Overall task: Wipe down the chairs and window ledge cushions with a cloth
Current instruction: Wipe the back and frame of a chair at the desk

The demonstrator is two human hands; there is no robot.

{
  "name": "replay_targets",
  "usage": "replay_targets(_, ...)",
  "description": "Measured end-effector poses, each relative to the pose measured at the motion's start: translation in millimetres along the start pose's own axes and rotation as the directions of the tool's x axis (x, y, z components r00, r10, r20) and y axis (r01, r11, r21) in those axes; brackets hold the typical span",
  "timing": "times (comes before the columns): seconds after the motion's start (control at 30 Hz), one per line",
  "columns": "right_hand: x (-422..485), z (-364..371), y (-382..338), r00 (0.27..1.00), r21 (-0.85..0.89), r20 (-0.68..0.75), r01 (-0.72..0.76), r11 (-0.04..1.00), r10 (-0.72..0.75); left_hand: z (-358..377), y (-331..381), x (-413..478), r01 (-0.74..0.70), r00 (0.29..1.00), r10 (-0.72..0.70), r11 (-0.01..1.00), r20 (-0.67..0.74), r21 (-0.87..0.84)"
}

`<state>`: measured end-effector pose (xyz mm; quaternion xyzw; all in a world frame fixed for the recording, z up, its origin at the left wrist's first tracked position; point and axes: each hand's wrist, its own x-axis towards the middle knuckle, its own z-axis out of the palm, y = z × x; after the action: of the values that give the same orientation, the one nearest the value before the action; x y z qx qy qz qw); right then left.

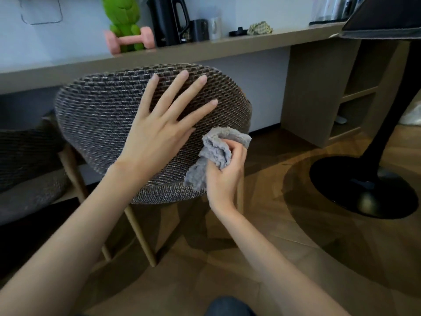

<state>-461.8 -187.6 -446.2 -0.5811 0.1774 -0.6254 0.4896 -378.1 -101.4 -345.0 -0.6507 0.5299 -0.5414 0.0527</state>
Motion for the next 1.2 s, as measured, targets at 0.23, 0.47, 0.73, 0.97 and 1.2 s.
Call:
replay_targets(0.23,-23.6,39.0,-10.9,0.998,-0.119,-0.001,0.054,0.991,-0.055,11.3,-56.3,-91.1,0.436,0.888,-0.458,0.868,-0.045,-0.238)
replay_targets(0.47,4.1,58.4,-3.3,0.969,-0.271,-0.247,-0.041,0.962,-0.029,28.8,-67.6,-94.8,0.631,0.725,-0.670,0.551,0.162,-0.545)
replay_targets(0.73,85.7,25.1,12.5,0.941,-0.305,-0.271,-0.283,0.909,0.202,39.6,-27.4,-26.5,0.570,0.804,-0.558,0.618,0.209,-0.542)
replay_targets(0.97,44.6,0.1,50.0,0.936,-0.354,-0.245,-0.328,0.876,0.252,64.7,-34.8,-73.1,0.472,0.823,-0.537,0.464,0.186,-0.750)
replay_targets(1.2,-18.1,-13.5,112.1,0.884,-0.541,-0.044,-0.413,0.733,0.466,104.6,-11.7,-182.2,0.679,0.668,-0.575,0.210,0.472,-0.704)
